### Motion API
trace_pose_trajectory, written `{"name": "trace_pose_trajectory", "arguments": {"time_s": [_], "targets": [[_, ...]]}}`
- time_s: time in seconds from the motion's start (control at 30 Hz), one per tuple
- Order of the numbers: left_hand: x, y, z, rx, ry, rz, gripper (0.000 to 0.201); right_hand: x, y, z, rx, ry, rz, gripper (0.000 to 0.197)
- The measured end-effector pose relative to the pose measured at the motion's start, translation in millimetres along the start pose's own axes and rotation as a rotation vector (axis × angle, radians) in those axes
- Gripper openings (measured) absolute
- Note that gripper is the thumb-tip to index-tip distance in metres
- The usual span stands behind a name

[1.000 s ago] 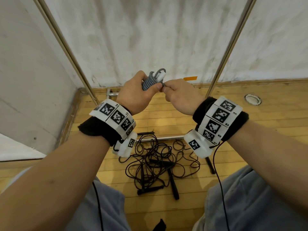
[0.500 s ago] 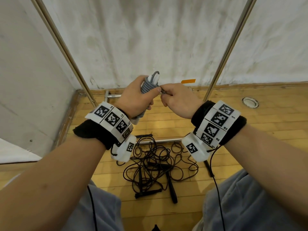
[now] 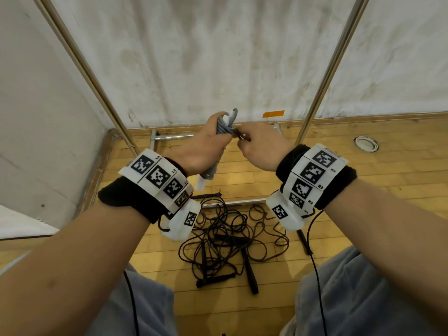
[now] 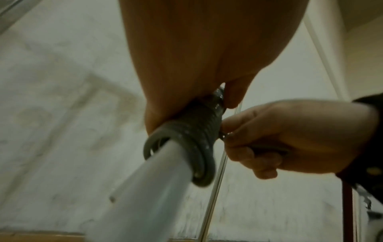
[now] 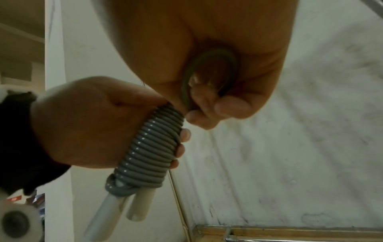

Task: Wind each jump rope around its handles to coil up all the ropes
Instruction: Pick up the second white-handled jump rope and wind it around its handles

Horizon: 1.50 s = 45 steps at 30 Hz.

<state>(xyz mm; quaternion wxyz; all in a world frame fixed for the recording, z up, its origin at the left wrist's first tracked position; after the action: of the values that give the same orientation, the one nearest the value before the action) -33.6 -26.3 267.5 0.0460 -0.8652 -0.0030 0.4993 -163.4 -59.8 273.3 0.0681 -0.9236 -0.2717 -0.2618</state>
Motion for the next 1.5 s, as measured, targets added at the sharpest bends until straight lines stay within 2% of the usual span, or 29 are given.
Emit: {"name": "trace_pose_trajectory", "arguments": {"time_s": [0.1,0.17,0.3,0.4,0.47,0.57,0.73,0.87,1.0,1.1,1.23,1.4,1.5], "targets": [[0,-4,-6,0.043,0.053,0.069,0.036,-4,-1,-2,0.0,0.05,-0.004,0.032],[1,-5,-10,0.015,0.021,0.112,0.029,-4,-1,-3,-0.02,0.087,-0.025,0.029],[0,-6,-13,-0.094,-0.033,0.142,0.038,3,-5,-6,-0.026,0.134,-0.081,0.016],[-3,-7,-11,-0.12,-0.027,0.179,0.023,7,-6,-5,-0.02,0.166,-0.078,0.011],[-4,-8,-9,-0.14,-0.034,0.178,0.019,7,-5,-4,-0.031,0.174,-0.038,0.008],[-4,-11,-6,-0.128,-0.085,0.128,0.023,5,-4,-6,-0.019,0.237,0.029,0.014],[-3,-12,-7,-0.136,-0.108,0.094,0.027,4,-9,-5,0.067,0.262,0.018,0.006],[-2,-10,-4,-0.201,-0.055,0.093,0.029,1,-4,-10,-0.061,0.268,0.022,0.017],[-2,-9,-2,-0.093,-0.208,0.051,0.027,1,-3,-10,-0.102,0.15,-0.018,0.02],[-4,-10,-4,-0.065,-0.204,0.074,0.025,2,-4,-5,-0.091,0.077,-0.044,0.02],[-5,-12,-3,-0.169,-0.2,0.104,0.013,4,-3,0,-0.05,0.093,-0.056,0.022],[-7,-14,-3,-0.293,-0.11,0.151,0.017,4,-5,0,-0.182,0.2,-0.029,0.005],[-8,-15,-5,-0.316,-0.168,0.115,0.016,3,-8,-1,-0.287,0.352,0.039,0.012]]}}
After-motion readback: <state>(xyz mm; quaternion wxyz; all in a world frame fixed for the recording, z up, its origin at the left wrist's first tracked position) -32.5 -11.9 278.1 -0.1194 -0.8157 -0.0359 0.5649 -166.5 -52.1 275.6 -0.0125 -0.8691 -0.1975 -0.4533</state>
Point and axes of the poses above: each hand's wrist, its own y-axis towards the middle knuckle, its own z-axis out of the palm, x = y × z, the point moved 2 cm from there along y, towards the middle knuckle
